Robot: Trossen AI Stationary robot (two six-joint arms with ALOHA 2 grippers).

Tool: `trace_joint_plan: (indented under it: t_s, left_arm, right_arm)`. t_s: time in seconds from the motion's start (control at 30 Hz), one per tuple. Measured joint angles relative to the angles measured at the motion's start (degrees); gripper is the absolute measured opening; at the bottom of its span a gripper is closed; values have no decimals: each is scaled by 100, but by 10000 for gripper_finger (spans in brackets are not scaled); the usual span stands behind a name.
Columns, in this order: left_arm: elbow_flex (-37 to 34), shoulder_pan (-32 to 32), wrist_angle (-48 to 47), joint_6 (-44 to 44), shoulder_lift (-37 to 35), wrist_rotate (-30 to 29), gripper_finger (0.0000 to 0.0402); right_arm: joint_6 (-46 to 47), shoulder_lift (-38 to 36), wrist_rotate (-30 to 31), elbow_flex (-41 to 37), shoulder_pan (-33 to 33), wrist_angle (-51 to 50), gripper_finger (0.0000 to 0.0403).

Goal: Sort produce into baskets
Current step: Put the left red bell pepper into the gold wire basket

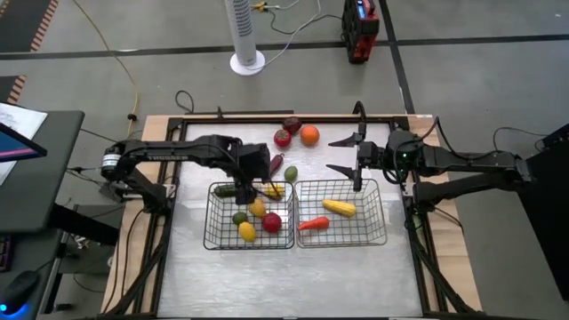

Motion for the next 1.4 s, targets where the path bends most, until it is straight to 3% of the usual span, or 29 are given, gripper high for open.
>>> trace_joint_plan:
  t_s: [0.23,0.43,0.63,0.87,1.1,1.4]
  left_arm:
    - [-198,774,-397,549,-157,-525,354]
    - [-653,1519,-220,1969,-163,-1267,331]
    - [-1442,2096,228,3418,-157,-1148,316]
    - [-2156,2462,1052,3668,-157,-342,291]
    - [-2775,2441,1679,4491,-93,-207,270]
    - [-3279,2298,2676,4853,-96,-87,258]
  right_arm:
    - [35,0,0,0,5,-76,310]
    - [58,0,0,0,11,-76,310]
    - [112,0,-2,0,13,-96,310]
    - [127,-2,-2,-33,11,-111,310]
    - [180,-2,-4,-37,32,-81,310]
    - [192,-2,-5,-37,50,-74,310]
